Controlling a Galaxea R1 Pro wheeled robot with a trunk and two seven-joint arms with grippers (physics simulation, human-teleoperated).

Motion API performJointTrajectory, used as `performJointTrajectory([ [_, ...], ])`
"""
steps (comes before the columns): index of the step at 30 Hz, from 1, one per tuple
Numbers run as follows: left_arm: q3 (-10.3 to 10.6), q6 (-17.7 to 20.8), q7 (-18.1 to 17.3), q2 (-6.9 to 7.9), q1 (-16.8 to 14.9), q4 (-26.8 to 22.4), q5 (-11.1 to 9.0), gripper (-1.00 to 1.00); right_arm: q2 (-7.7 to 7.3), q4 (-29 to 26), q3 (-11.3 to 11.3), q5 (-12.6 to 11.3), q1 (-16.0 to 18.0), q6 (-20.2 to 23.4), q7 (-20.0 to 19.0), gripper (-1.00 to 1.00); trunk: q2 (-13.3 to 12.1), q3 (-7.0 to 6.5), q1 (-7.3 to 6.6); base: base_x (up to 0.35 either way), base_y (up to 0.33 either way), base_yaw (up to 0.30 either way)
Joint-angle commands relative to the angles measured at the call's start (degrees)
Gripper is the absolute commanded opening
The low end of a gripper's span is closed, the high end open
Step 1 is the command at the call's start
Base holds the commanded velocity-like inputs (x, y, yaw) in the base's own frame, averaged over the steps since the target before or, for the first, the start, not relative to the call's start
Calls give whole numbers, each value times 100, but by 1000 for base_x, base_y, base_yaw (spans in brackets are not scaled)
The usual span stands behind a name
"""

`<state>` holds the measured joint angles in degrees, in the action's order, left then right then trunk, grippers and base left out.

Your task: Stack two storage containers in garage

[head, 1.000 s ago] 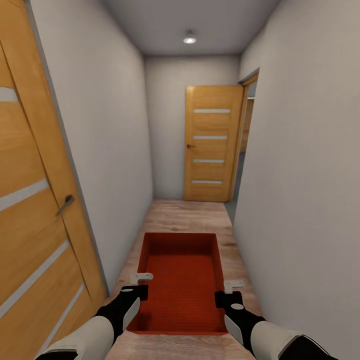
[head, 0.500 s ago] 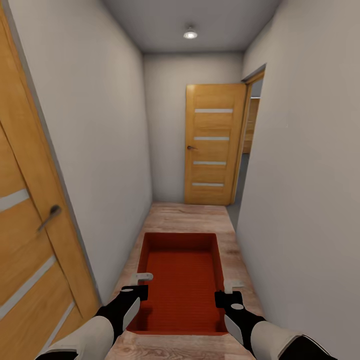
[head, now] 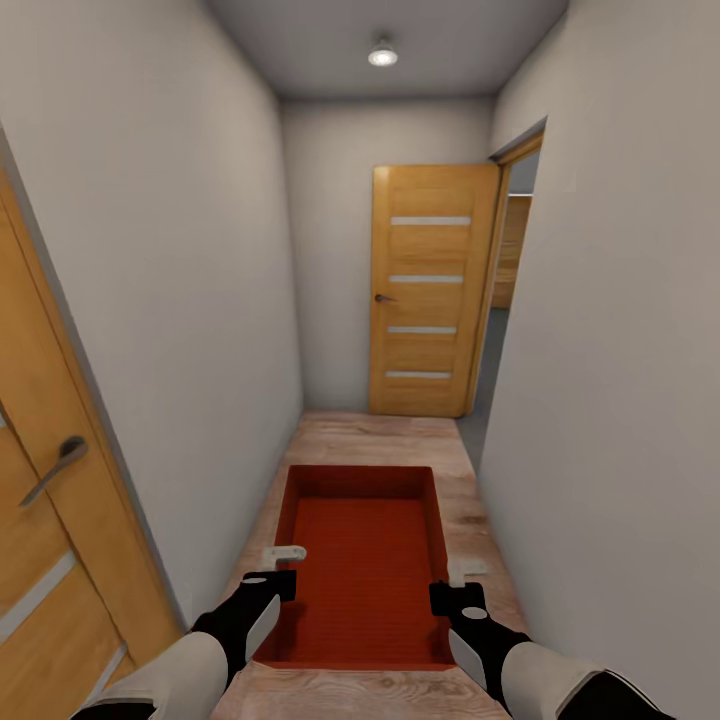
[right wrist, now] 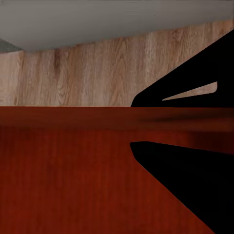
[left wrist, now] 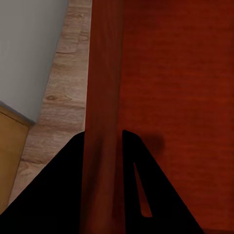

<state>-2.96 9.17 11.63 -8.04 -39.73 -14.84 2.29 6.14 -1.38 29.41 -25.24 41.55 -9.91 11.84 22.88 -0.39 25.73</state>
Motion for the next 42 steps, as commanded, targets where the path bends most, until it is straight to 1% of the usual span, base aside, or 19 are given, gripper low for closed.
performJointTrajectory([
  [1,-47,40,33,22,0,-2,26,-100,-69,-11,-40,-7,2,-20,29,-100,4,2,5,324,0,0],
  [42,-47,39,33,22,0,-2,25,-100,-69,-11,-40,-7,2,-20,29,-100,4,2,5,324,0,0],
])
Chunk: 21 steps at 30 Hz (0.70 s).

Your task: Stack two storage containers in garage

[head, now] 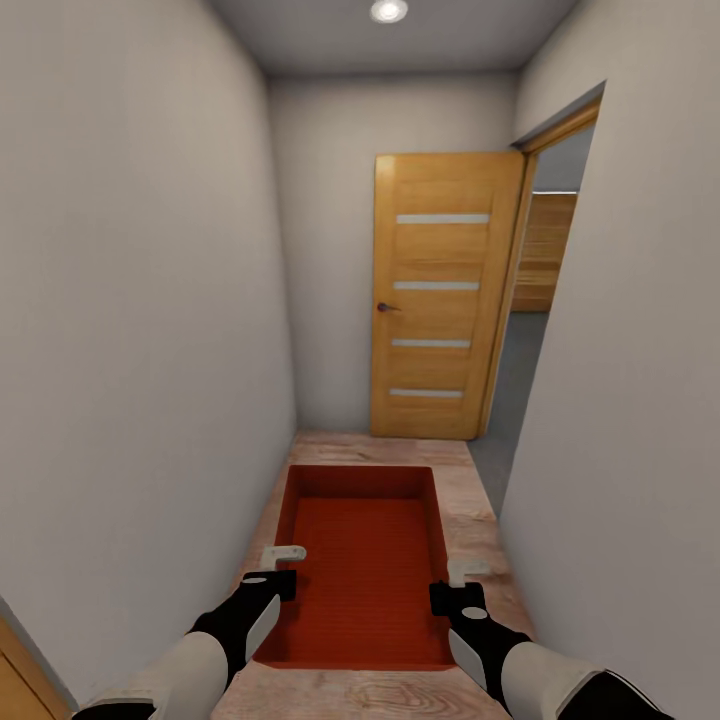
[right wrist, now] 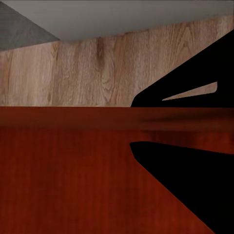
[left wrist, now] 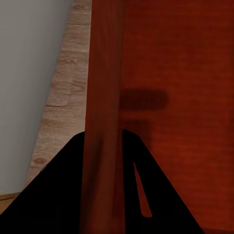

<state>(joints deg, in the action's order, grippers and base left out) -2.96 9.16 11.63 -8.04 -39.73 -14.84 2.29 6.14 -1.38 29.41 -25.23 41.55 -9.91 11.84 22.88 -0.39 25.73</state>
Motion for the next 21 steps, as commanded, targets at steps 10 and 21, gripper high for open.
performJointTrajectory([
  [10,-47,41,33,22,0,-2,26,-100,-69,-11,-40,-8,2,-19,29,-100,4,2,5,324,0,0],
  [21,-47,40,33,22,0,-2,26,-100,-69,-11,-40,-12,2,-19,29,-100,4,2,5,324,0,0],
])
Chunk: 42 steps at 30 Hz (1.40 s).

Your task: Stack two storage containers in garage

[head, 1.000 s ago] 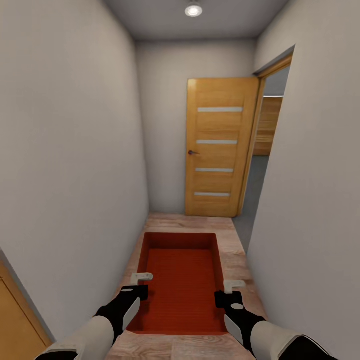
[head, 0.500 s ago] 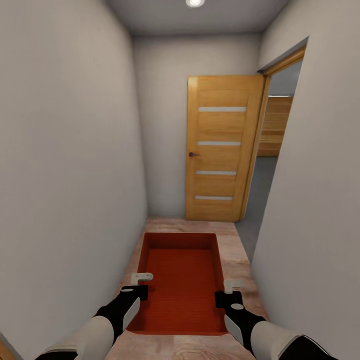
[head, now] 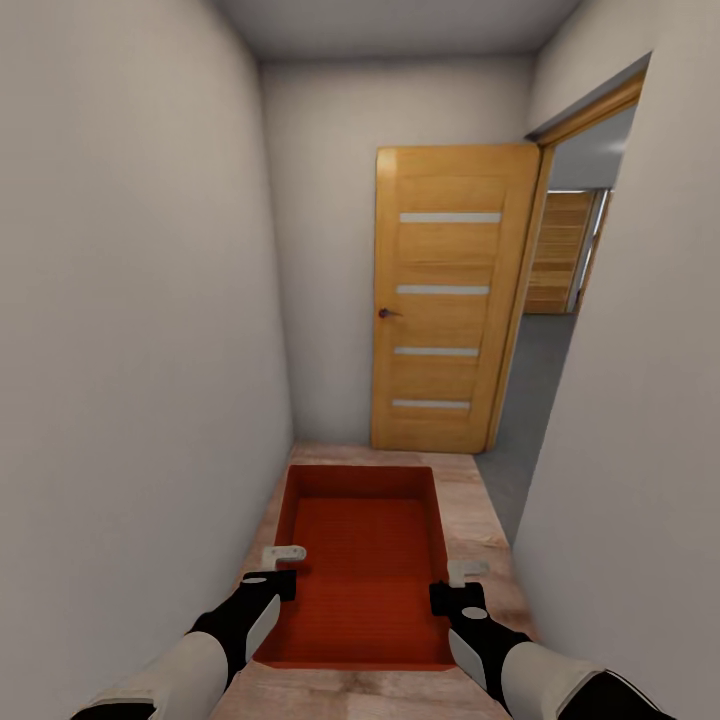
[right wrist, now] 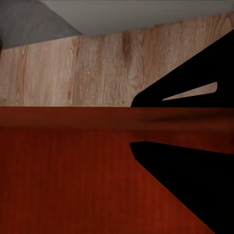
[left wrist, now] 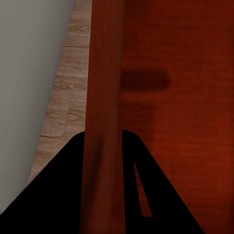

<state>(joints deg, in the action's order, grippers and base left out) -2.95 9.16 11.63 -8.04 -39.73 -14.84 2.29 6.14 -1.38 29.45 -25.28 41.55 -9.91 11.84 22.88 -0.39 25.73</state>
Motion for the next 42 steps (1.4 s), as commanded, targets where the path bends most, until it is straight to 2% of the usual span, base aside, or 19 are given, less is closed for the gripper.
performJointTrajectory([
  [1,-48,39,33,22,0,-2,26,-100,-69,-11,-44,-9,2,-19,29,-100,4,2,5,324,0,0],
  [42,-49,36,33,22,0,-2,26,-100,-69,-11,-45,-19,2,-19,29,-100,4,2,5,324,0,0],
])
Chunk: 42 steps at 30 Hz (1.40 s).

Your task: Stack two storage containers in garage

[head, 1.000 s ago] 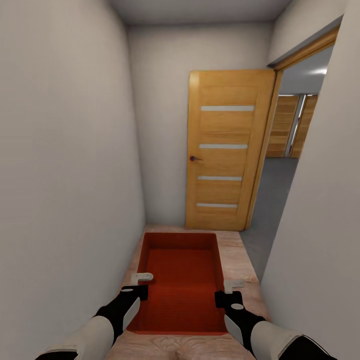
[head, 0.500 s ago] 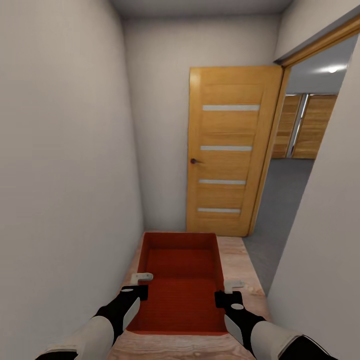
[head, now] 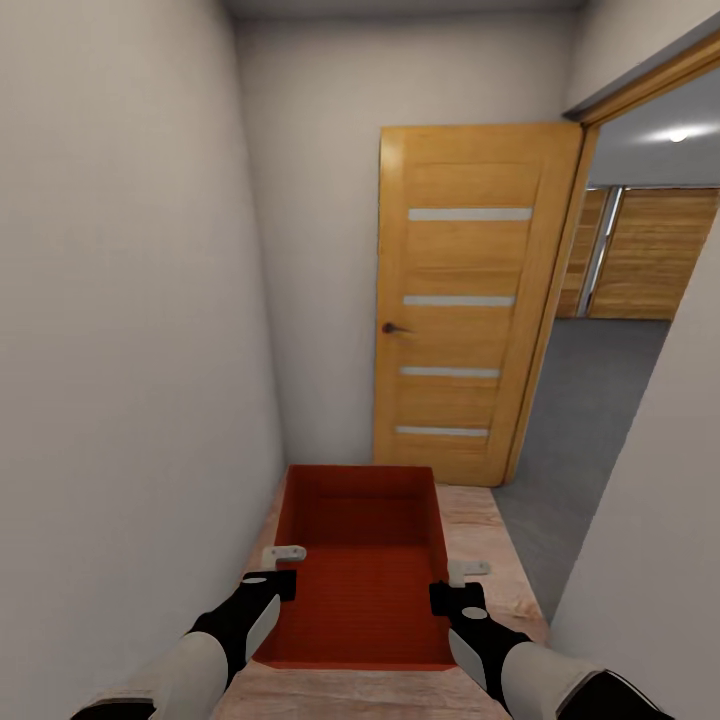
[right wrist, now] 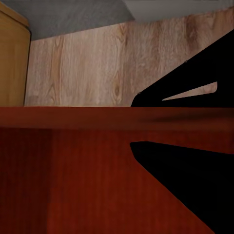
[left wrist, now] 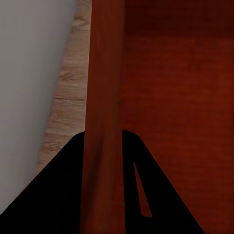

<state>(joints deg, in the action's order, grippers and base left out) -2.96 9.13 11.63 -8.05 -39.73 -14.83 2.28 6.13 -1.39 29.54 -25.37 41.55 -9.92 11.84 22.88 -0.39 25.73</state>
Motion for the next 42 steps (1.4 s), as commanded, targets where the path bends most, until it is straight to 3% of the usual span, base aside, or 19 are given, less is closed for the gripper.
performJointTrajectory([
  [1,-48,38,32,23,0,-3,28,-100,-68,-11,-54,-10,2,-19,28,-100,4,2,5,324,0,-25],
  [18,-47,36,33,23,0,-3,30,-100,-64,-11,-61,-9,2,-17,28,-100,4,2,5,324,0,-207],
  [42,-41,36,33,23,0,-34,35,-100,-68,-11,-62,-9,2,-16,28,-100,4,2,5,319,0,-8],
])
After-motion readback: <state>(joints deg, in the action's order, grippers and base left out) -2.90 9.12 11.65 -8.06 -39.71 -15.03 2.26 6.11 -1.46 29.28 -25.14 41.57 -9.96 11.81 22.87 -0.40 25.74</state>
